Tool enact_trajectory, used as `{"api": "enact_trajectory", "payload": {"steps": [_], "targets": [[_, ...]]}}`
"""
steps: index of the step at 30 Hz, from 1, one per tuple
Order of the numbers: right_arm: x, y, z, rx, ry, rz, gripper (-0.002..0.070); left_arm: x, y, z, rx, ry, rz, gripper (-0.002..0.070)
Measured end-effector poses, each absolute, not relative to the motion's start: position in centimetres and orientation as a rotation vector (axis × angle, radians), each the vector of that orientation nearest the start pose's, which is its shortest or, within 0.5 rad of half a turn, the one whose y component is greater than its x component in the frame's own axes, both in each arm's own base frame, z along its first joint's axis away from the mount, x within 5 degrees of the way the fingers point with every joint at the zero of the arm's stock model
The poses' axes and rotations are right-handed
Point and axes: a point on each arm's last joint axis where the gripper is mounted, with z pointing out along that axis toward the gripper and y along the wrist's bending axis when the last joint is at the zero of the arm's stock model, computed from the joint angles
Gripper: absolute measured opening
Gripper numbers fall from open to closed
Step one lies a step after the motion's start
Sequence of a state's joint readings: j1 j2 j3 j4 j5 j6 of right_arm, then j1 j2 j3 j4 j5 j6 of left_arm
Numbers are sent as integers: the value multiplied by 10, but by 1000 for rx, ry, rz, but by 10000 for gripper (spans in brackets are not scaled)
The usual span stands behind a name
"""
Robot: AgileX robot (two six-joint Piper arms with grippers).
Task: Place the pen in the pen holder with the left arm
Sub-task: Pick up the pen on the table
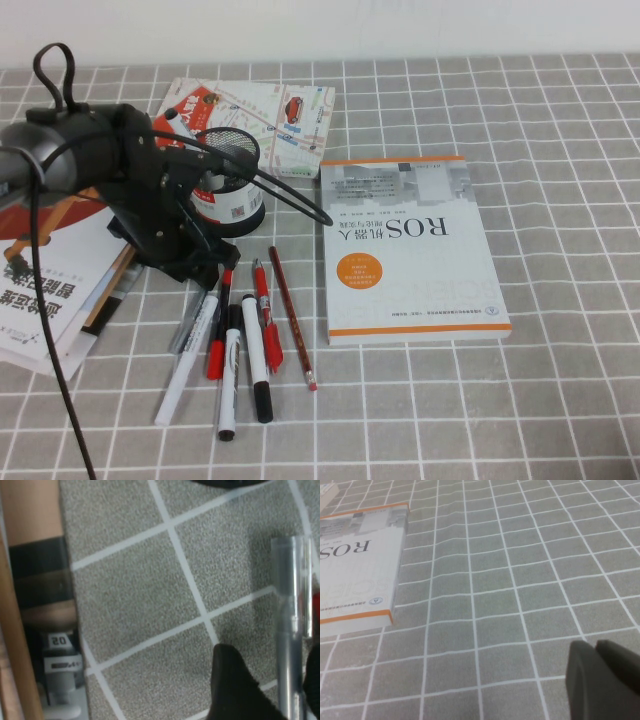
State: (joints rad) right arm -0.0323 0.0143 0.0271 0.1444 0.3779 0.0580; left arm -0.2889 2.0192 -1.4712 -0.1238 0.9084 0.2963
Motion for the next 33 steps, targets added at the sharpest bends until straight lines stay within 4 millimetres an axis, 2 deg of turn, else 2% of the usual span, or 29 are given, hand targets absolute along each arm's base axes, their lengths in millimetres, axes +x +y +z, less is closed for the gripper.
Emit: {"api": "enact_trajectory", "payload": {"steps": [27, 29, 32, 33], "targets": [[54, 3, 170, 177, 1894, 159, -15, 389, -124, 175, 776, 2901, -142, 218], [54, 3, 170, 177, 1894, 159, -15, 389, -124, 175, 781, 2899, -140, 178], [54, 3, 170, 177, 1894, 159, -15, 389, -123, 174, 799, 2895, -118, 68], [54, 3, 170, 177, 1894, 159, -15, 389, -123, 174, 799, 2895, -118, 52]]}}
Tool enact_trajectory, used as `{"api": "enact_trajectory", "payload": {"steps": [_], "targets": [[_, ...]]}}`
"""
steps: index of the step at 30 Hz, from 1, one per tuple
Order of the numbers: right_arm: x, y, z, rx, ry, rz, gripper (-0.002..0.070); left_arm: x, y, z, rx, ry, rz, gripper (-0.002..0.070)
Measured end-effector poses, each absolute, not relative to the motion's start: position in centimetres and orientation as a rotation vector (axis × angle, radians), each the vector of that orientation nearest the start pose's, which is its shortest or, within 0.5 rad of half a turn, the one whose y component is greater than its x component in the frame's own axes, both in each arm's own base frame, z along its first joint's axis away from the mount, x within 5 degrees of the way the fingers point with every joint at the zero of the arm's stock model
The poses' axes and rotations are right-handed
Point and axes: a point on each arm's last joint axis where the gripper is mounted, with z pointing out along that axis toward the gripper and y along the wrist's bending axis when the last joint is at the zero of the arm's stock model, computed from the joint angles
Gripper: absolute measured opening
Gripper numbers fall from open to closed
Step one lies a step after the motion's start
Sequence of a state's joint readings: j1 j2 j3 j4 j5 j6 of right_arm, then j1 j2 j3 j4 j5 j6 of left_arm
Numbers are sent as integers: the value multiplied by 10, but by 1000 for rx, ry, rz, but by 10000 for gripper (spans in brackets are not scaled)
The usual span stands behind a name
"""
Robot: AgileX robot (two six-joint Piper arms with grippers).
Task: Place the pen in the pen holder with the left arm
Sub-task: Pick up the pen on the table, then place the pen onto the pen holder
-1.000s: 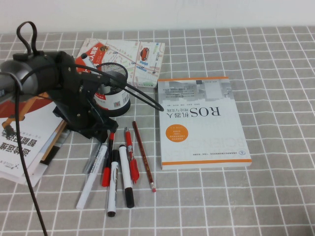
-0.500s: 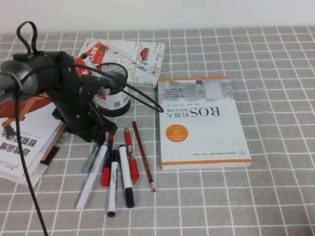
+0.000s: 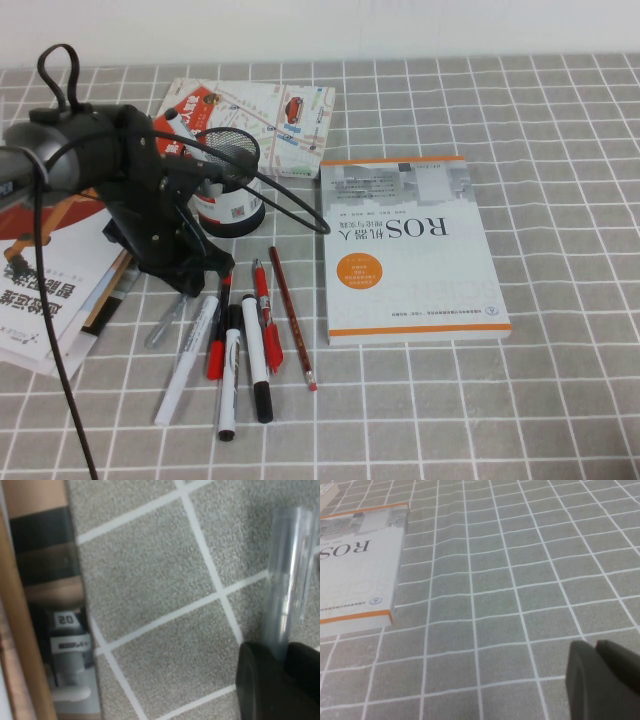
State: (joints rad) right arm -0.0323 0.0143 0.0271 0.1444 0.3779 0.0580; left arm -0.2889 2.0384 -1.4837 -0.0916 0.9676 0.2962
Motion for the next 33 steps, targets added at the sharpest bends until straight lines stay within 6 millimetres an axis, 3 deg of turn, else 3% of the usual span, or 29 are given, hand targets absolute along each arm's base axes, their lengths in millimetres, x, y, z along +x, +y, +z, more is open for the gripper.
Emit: {"api": "enact_trajectory", "payload": {"steps": [9, 18, 21, 26, 29, 33], "targets": [[54, 3, 170, 177, 1894, 159, -15, 377, -120, 186, 825, 2971, -140, 48], [54, 3, 170, 177, 1894, 159, -15, 339, -123, 265, 858, 2842, -151, 46], [54, 3, 170, 177, 1894, 159, -15, 316, -124, 301, 849, 2700, -164, 46], [54, 3, 170, 177, 1894, 159, -15, 291, -117, 343, 734, 2352, -200, 46], [54, 3, 170, 177, 1894, 159, -15, 279, -114, 349, 699, 2182, -215, 46], [54, 3, 170, 177, 1894, 159, -15, 277, -113, 339, 675, 2020, -202, 46]]}}
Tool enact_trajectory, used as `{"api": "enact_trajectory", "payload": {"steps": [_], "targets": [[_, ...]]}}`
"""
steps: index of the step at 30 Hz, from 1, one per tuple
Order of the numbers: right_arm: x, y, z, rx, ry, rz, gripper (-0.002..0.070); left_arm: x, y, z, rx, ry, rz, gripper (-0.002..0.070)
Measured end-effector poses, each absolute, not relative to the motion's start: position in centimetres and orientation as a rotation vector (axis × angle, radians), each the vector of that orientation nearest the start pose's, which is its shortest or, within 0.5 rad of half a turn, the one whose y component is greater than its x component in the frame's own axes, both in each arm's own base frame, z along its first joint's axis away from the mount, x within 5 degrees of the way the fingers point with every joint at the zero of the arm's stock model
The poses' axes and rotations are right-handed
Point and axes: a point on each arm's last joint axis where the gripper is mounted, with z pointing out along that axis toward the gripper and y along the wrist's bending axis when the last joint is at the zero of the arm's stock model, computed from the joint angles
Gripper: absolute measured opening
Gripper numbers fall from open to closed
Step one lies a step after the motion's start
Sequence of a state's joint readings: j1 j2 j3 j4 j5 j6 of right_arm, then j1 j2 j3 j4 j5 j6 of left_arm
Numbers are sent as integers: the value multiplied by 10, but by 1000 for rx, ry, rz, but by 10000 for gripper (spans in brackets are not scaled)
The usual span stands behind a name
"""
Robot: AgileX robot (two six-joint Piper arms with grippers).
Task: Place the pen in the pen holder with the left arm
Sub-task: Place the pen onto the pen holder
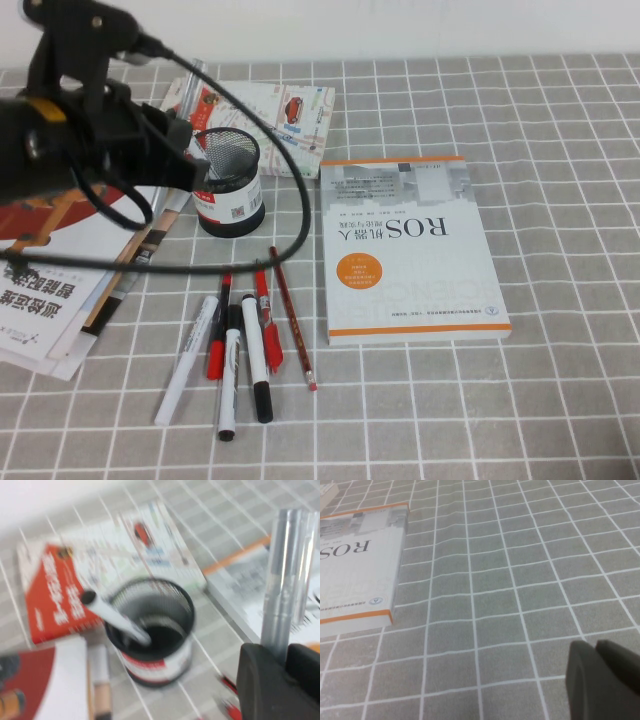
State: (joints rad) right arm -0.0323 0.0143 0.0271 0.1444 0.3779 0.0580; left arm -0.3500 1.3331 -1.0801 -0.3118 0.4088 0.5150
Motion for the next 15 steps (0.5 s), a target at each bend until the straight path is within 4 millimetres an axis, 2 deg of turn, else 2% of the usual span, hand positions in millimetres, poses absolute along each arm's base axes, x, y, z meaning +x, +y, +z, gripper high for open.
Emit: {"api": "enact_trajectory", "payload": {"steps": [5, 15], "targets": [[54, 3, 170, 177, 1894, 159, -15, 281, -110, 327, 643, 1932, -147, 46], [54, 3, 170, 177, 1894, 159, -15, 306, -113, 320, 531, 1761, -60, 46]]}}
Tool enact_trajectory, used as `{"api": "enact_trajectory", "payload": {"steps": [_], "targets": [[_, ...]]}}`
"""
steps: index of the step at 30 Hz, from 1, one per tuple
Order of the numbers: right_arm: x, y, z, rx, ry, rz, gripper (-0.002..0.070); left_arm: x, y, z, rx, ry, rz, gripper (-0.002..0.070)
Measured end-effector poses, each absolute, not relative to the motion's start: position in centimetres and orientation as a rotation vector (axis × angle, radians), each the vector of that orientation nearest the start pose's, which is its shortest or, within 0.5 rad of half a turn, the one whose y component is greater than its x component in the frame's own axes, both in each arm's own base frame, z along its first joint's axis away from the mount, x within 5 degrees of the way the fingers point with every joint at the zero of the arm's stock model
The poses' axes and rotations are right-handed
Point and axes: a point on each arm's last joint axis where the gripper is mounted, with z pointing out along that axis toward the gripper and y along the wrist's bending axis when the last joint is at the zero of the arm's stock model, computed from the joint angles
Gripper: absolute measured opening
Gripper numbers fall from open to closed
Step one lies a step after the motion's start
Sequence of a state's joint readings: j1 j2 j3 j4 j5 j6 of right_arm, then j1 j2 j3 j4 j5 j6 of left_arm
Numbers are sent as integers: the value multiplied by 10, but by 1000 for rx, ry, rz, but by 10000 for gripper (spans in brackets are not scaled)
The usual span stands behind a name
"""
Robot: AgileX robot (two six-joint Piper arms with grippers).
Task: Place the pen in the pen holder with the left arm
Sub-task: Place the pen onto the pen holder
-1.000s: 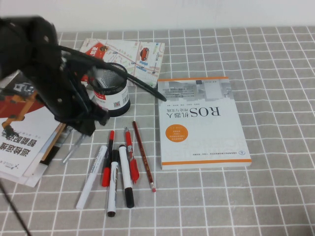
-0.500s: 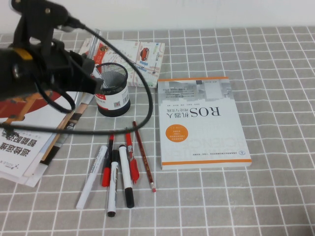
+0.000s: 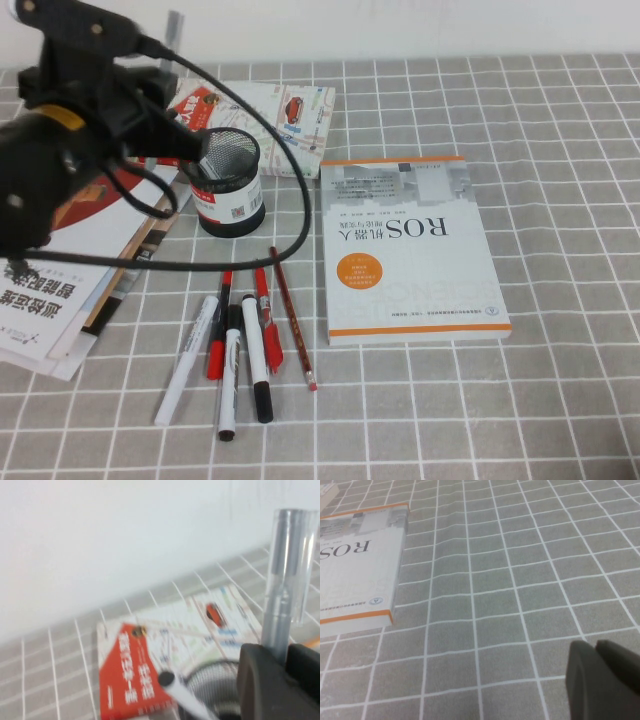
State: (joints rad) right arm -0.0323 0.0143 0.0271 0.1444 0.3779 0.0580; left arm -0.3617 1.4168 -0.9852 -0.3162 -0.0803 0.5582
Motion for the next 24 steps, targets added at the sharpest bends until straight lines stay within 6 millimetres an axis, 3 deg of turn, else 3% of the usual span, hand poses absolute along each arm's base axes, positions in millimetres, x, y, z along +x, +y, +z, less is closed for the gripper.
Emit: {"api": "enact_trajectory", "payload": {"steps": [12, 24], "targets": [[54, 3, 170, 177, 1894, 159, -15, 353, -131, 267, 386, 1642, -237, 46], [54, 3, 170, 177, 1894, 159, -15, 380, -122, 217, 242, 1637, -328, 46]]}}
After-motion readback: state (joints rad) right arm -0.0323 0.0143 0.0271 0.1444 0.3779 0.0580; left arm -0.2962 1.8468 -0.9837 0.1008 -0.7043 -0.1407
